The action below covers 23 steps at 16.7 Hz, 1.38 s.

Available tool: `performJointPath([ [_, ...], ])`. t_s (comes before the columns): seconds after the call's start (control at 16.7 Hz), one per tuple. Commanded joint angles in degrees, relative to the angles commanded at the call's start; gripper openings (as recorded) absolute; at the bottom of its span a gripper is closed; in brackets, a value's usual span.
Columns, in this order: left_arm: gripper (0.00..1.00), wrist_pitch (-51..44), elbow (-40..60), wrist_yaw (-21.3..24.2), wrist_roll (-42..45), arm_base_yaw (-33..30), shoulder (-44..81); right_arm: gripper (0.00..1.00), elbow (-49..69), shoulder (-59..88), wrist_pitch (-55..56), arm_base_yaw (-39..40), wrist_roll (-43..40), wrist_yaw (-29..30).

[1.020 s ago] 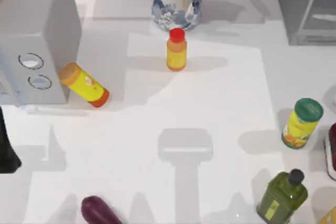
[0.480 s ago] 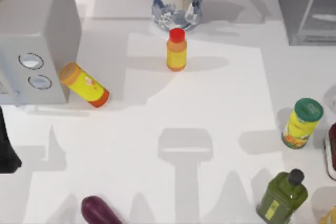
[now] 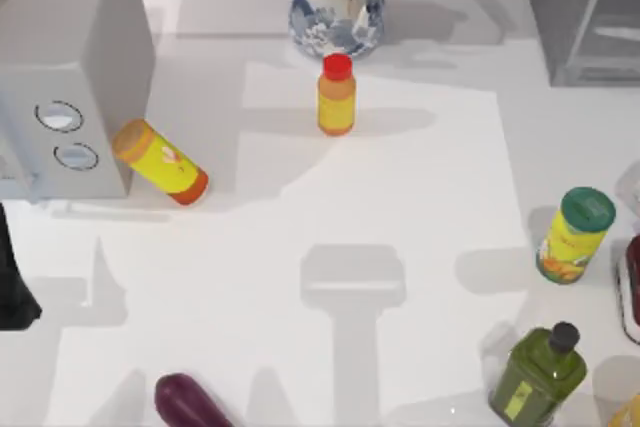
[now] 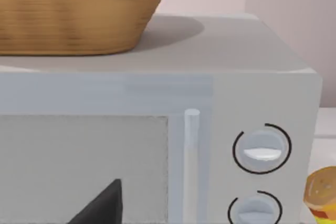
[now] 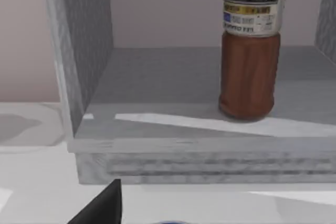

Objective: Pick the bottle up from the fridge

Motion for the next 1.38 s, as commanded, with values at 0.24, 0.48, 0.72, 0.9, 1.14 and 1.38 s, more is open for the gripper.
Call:
performJointPath([
  [0.24, 1.00, 0.0, 0.0, 0.0, 0.0, 0.0, 0.0, 1.00, 1.8, 15.6, 14.6, -4.9, 0.1, -4.6],
  [0.48, 1.00, 0.0, 0.0, 0.0, 0.0, 0.0, 0.0, 1.00, 3.2, 24.4, 23.6, -7.7, 0.1, -7.3],
  [0.72, 1.00, 0.0, 0.0, 0.0, 0.0, 0.0, 0.0, 1.00, 3.5, 25.7, 24.9, -8.1, 0.1, -7.7],
  [0.9, 1.00, 0.0, 0.0, 0.0, 0.0, 0.0, 0.0, 1.00, 3.4, 25.7, 24.7, -7.8, 0.1, -7.6],
  [1.14, 1.00, 0.0, 0.0, 0.0, 0.0, 0.0, 0.0, 1.00, 9.7, 29.0, 20.9, -5.9, -0.2, -5.6],
  [1.38, 1.00, 0.0, 0.0, 0.0, 0.0, 0.0, 0.0, 1.00, 25.2, 35.3, 12.3, -1.9, -0.4, -1.3],
])
